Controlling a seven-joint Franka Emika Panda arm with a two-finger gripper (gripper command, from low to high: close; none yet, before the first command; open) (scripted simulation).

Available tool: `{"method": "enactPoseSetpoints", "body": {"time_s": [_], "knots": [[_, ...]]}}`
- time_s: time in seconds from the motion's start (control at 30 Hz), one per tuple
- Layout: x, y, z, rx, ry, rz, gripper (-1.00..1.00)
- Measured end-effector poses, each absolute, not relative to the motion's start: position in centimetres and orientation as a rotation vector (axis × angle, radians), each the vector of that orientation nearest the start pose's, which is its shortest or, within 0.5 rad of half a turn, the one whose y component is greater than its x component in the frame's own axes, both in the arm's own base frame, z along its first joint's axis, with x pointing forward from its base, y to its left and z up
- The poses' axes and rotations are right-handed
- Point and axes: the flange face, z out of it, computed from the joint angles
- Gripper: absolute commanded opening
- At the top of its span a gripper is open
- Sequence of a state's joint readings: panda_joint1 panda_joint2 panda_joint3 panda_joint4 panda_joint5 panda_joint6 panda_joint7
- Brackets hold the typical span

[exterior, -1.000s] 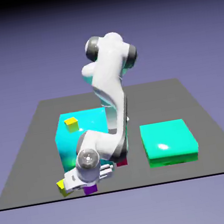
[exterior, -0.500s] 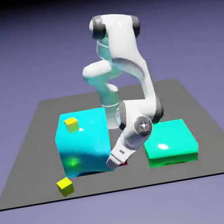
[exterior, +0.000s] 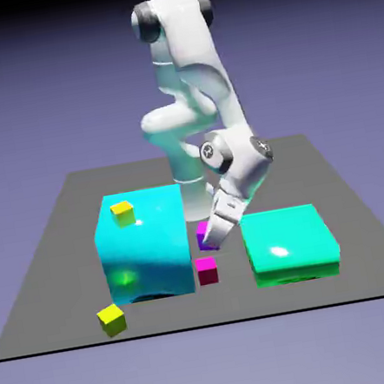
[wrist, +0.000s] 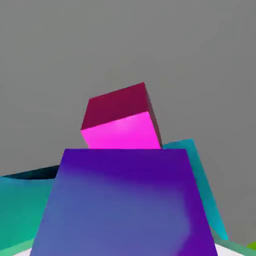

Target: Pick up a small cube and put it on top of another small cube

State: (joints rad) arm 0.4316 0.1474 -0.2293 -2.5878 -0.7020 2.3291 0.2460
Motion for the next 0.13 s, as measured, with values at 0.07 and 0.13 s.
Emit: {"method": "enactPoseSetpoints", "body": {"time_s": [0.07,0.13], "knots": [[38.99,5.68,16.50,2.513,0.708,-0.382,1.00],[39.00,5.68,16.50,2.512,0.708,-0.381,1.00]]}}
